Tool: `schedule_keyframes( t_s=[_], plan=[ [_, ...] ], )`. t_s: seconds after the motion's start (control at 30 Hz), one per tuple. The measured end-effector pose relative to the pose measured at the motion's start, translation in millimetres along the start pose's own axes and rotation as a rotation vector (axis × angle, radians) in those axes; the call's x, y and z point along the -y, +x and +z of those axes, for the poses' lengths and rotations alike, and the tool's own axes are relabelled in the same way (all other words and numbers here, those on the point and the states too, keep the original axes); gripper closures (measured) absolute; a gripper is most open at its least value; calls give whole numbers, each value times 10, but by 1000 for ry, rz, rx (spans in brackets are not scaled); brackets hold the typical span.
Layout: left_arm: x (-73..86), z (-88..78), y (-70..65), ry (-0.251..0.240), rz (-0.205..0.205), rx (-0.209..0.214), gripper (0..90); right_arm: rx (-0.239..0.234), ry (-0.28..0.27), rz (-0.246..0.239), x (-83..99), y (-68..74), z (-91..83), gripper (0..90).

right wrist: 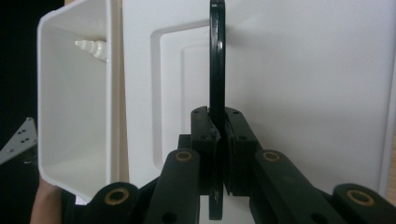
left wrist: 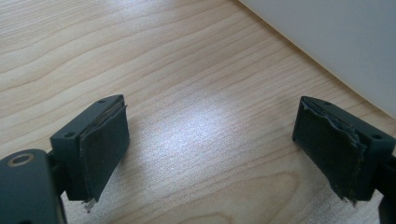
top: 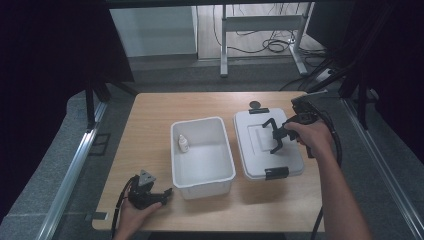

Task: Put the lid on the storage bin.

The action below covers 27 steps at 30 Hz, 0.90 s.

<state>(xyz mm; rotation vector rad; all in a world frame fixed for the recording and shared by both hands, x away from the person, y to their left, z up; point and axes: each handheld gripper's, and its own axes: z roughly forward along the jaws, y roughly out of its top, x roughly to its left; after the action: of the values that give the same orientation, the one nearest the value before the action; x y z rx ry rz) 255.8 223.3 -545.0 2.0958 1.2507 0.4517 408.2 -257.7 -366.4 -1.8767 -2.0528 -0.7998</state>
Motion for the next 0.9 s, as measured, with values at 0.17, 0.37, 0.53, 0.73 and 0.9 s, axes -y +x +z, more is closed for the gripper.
schedule_keyframes(
  t_s=[0.17, 0.37, 0.53, 0.73, 0.9],
  plan=[
    [-1, -1, 1, 2, 0, 1, 106, -13, -16, -4, 14, 69, -73, 842],
    [-1, -1, 1, 2, 1, 1, 106, -5, -31, -5, 31, 234, -224, 842],
    [-1, -1, 2, 2, 2, 2, 107, -3, -41, -18, 14, 400, -308, 839],
    [-2, -2, 5, 4, 6, 4, 107, -8, -37, -18, -12, 485, -300, 840],
    [-2, -2, 5, 4, 6, 4, 107, -4, -30, -27, -26, 552, -266, 839]
  ],
)
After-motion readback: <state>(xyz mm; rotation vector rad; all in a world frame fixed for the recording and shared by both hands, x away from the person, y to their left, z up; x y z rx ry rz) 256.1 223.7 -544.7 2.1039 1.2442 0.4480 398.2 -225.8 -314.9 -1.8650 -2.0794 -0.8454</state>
